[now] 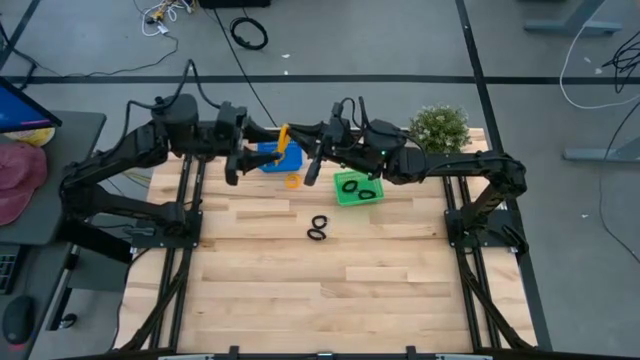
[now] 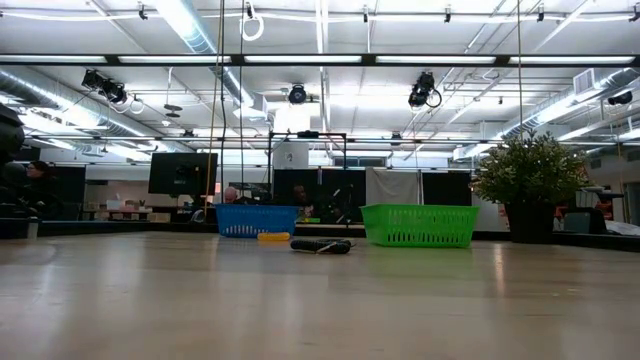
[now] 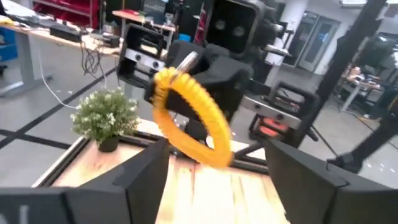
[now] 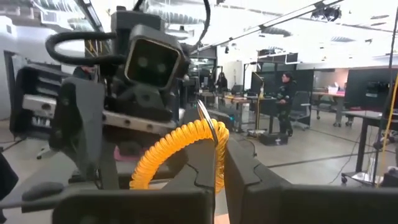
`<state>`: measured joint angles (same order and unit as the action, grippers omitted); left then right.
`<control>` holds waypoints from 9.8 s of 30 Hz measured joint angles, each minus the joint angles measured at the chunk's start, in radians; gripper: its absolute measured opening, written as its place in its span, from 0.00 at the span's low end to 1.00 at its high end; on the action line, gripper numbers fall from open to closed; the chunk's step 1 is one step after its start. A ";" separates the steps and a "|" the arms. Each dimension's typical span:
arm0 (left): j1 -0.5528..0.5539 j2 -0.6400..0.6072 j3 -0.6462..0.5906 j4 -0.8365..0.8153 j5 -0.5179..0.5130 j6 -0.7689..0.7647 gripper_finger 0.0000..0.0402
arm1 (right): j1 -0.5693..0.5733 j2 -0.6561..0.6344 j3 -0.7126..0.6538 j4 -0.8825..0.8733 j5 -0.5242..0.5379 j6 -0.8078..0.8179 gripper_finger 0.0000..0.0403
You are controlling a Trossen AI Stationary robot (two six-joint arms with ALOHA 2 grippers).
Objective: Sort spring keychains
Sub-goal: Put the yellow spring keychain into the blue bin, then put the black spring keychain into the green bin
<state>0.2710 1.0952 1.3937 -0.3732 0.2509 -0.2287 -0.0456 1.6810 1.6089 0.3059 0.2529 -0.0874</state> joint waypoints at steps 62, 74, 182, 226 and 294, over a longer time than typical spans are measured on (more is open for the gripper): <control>0.119 -0.017 0.002 -0.298 -0.362 0.068 0.08 | 0.261 -0.287 -0.001 -0.820 -0.001 0.255 0.35; 0.224 0.140 0.000 -0.314 -0.491 -0.085 0.07 | 0.272 -0.277 -0.001 -0.818 0.001 0.222 0.28; -0.144 -0.122 0.001 0.001 -0.332 0.171 0.41 | 0.236 -0.276 -0.001 -0.851 0.001 0.321 0.27; -0.265 -0.175 0.000 -0.214 -0.340 0.139 0.41 | 0.054 0.145 -0.002 -0.977 -0.369 0.444 0.52; -0.265 -0.175 0.000 -0.253 -0.389 0.128 0.41 | 0.175 0.326 -0.222 -0.763 -0.409 0.499 0.02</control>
<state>0.0063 0.9203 1.3941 -0.6258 -0.1379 -0.1003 0.1291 2.0066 1.3870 -0.4570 -0.1561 0.4116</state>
